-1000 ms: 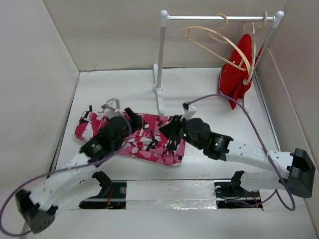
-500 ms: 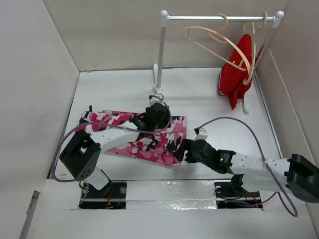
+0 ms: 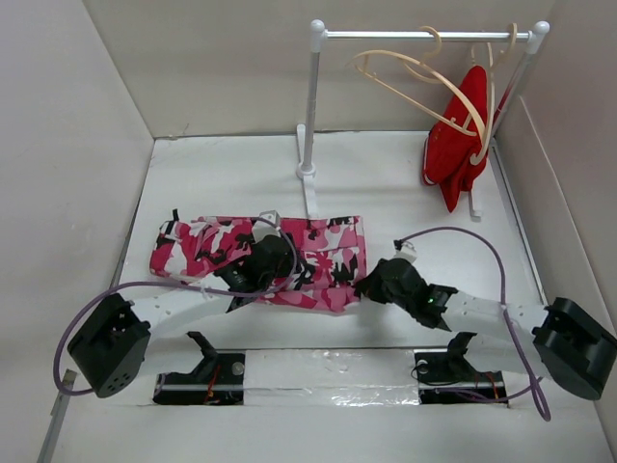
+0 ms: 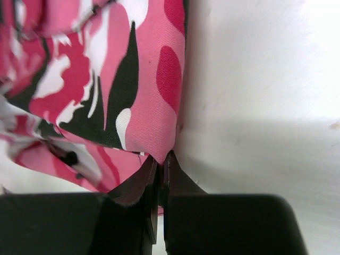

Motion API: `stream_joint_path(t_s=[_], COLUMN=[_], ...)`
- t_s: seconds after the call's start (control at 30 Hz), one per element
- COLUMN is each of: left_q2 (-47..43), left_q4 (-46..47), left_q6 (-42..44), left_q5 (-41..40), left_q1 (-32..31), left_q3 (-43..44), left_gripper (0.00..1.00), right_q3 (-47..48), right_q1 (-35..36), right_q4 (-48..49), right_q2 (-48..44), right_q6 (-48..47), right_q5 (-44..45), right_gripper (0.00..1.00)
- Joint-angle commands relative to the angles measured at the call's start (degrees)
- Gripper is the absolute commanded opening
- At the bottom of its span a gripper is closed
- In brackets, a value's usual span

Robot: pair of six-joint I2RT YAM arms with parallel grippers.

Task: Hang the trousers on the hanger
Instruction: Fold the trousers at the center of the board, then pick up the hanger from the clothesline.

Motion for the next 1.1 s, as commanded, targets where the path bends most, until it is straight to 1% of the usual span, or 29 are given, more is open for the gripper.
stream_joint_path(t_s=[0.0, 0.03, 0.07, 0.13, 0.17, 0.2, 0.23, 0.27, 0.3, 0.33, 0.37, 0.43, 0.47, 0.5, 0.53, 0.57, 0.6, 0.63, 0.67, 0.7, 0.8, 0.83, 0.87, 0.9, 0.93, 0.97, 1.0, 1.03, 1.07], left_q2=[-3.9, -4.6, -5.2, -7.0, -7.5, -8.4, -9.1, -9.8, -11.3, -12.1, -13.0, -15.3, -15.9, -16.7, -17.0, -17.1, -16.7, -16.5, -16.0, -15.2, -15.4, -15.6, -15.8, -16.4, -16.7, -17.2, -18.3, -18.9, -19.5], left_q4=[1.4, 1.5, 1.5, 1.6, 1.3, 0.2, -0.1, -0.1, -0.5, -0.7, -0.8, -0.3, 0.1, 2.0, 3.3, 4.5, 7.2, 8.4, 9.0, 9.0, 10.6, 11.4, 12.5, 13.3, 13.1, 13.1, 13.9, 14.3, 14.7], left_q6=[-3.3, -4.2, -4.5, -5.1, -5.7, -5.8, -5.8, -5.4, -4.5, -4.0, -3.3, -0.6, 0.4, 2.1, 2.9, 3.6, 4.8, 5.5, 6.1, 6.6, 8.6, 9.4, 11.6, 12.2, 12.4, 12.5, 13.2, 13.3, 13.5], left_q5=[-4.0, -4.1, -4.1, -4.7, -5.3, -6.6, -6.9, -6.9, -6.4, -6.1, -5.7, -4.3, -3.6, -1.6, -0.5, 0.6, 1.6, 1.7, 1.7, 1.1, -1.4, -1.7, -1.6, -1.3, -1.2, -0.5, 1.2, 2.0, 2.7], left_q1=[-0.3, -0.3, -0.3, -0.3, -0.3, -0.3, -0.3, -0.3, -0.3, -0.3, -0.3, -0.3, -0.3, -0.3, -0.3, -0.3, -0.9, -0.9, -1.4, -2.1, -3.6, -4.3, -4.3, -4.3, -4.3, -4.3, -4.9, -4.9, -4.9], left_q3=[-2.9, -3.7, -4.4, -6.2, -6.5, -6.5, -6.4, -6.1, -4.9, -4.0, -3.0, 0.1, 0.9, 2.2, 2.8, 3.3, 4.0, 4.5, 4.9, 5.6, 4.0, 3.1, 2.4, 1.2, 0.8, 0.4, -0.5, -0.9, -1.2], left_gripper=[0.51, 0.51, 0.51, 0.51, 0.51, 0.51, 0.51, 0.51, 0.51, 0.51, 0.51, 0.46, 0.41, 0.30, 0.23, 0.15, 0.00, 0.00, 0.00, 0.00, 0.00, 0.00, 0.00, 0.00, 0.02, 0.06, 0.13, 0.18, 0.26], right_q3=[-1.7, -1.7, -1.6, -1.6, -1.4, -0.9, 0.5, 1.9, 3.7, 5.9, 10.2, 15.0, 20.6, 23.5, 26.6, 29.7, 36.5, 39.8, 43.1, 49.6, 59.9, 66.2, 69.4, 72.4, 78.3, 81.5, 84.7, 87.4, 90.6], right_q1=[-5.7, -7.1, -9.2, -10.4, -10.4, -11.1, -11.1, -11.1, -11.1, -10.6, -10.6, -10.6, -11.4, -12.5, -14.0, -18.3, -21.2, -24.2, -30.7, -33.7, -42.6, -44.5, -46.3, -49.2, -50.3, -51.1, -51.6, -52.7, -53.3], right_q4=[1.4, -0.1, -1.3, -4.0, -5.5, -6.3, -10.4, -12.7, -15.6, -21.0, -23.1, -26.2, -26.5, -26.1, -24.9, -24.5, -22.8, -21.7, -20.7, -19.9, -18.3, -18.5, -18.5, -18.4, -19.3, -21.2, -23.4, -27.0, -28.0], right_q2=[-5.5, -7.7, -8.8, -10.5, -11.9, -12.7, -13.6, -14.5, -16.9, -18.5, -20.1, -24.5, -25.4, -25.8, -25.1, -23.8, -19.9, -17.4, -14.8, -12.1, -0.7, 2.1, 7.8, 10.9, 13.9, 17.0, 22.6, 24.9, 26.7], right_q6=[-3.4, -4.2, -4.6, -6.5, -7.0, -8.6, -9.7, -10.9, -12.5, -13.5, -14.5, -18.5, -20.2, -24.6, -26.7, -28.5, -31.5, -32.8, -33.9, -34.4, -35.6, -35.6, -35.7, -36.7, -37.3, -38.1, -40.4, -41.7, -42.8], right_q5=[0.5, -0.6, -1.4, -3.0, -3.5, -3.9, -5.0, -5.5, -5.5, -4.6, -3.7, -0.8, 0.0, 0.4, 0.1, -0.3, -3.7, -7.1, -10.7, -18.5, -24.9, -26.8, -28.8, -31.6, -35.2, -34.8, -34.0, -32.9, -32.2], right_gripper=[0.00, 0.00, 0.03, 0.11, 0.30, 0.44, 0.56, 0.70, 0.74, 0.77, 0.82, 0.82, 0.75, 0.66, 0.53, 0.12, 0.00, 0.00, 0.00, 0.00, 0.02, 0.09, 0.31, 0.44, 0.54, 0.65, 0.67, 0.69, 0.71])
